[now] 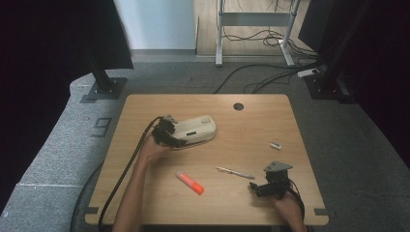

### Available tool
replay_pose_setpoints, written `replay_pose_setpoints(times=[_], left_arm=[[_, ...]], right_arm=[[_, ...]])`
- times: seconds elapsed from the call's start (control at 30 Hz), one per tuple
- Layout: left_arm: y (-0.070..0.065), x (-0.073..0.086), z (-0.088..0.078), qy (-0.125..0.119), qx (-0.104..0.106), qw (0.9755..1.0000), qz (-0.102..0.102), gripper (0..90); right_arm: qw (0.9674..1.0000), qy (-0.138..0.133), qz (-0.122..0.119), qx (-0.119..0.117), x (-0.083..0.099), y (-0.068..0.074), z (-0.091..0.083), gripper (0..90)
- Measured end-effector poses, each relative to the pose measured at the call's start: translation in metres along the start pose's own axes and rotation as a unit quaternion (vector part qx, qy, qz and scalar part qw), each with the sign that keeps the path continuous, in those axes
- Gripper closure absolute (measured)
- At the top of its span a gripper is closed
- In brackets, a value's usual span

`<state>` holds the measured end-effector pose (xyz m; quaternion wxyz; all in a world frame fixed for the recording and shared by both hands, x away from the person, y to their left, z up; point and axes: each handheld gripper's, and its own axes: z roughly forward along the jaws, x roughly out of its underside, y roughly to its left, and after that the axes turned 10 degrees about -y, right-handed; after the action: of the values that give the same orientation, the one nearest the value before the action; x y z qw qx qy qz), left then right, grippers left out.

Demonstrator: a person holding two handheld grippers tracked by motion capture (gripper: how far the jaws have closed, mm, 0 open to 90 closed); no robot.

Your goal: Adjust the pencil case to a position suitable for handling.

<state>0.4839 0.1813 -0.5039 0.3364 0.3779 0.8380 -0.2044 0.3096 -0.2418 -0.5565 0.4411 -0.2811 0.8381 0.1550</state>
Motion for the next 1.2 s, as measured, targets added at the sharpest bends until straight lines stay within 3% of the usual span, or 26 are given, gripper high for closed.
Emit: replay_pose_setpoints(times=[0.1, 0.2, 0.33, 0.5, 0.6, 0.9, 1.2], left_arm=[[0.001, 0.002, 0.003, 0.003, 0.002, 1.0, -0.008, 14.8], [-0.001, 0.003, 0.003, 0.013, 0.003, 0.9999, -0.002, 20.3], [-0.014, 0.012, 0.007, 0.02, -0.015, 0.9993, 0.029, 22.9], [-0.022, 0.016, 0.003, 0.024, -0.028, 0.9984, 0.044, 31.0], [-0.024, 0.018, -0.001, 0.019, -0.029, 0.9985, 0.041, 40.0], [-0.033, 0.025, -0.005, 0.014, -0.039, 0.9985, 0.035, 41.3], [-0.04, 0.035, -0.015, 0.003, -0.049, 0.998, 0.041, 55.9]], right_arm=[[1.0, 0.0, 0.0, 0.0, 0.0, 0.0, 0.0, 0.0], [1.0, 0.0, 0.0, 0.0, 0.0, 0.0, 0.0, 0.0], [1.0, 0.0, 0.0, 0.0, 0.0, 0.0, 0.0, 0.0], [1.0, 0.0, 0.0, 0.0, 0.0, 0.0, 0.0, 0.0], [1.0, 0.0, 0.0, 0.0, 0.0, 0.0, 0.0, 0.0], [1.0, 0.0, 0.0, 0.0, 0.0, 0.0, 0.0, 0.0], [1.0, 0.0, 0.0, 0.0, 0.0, 0.0, 0.0, 0.0]])
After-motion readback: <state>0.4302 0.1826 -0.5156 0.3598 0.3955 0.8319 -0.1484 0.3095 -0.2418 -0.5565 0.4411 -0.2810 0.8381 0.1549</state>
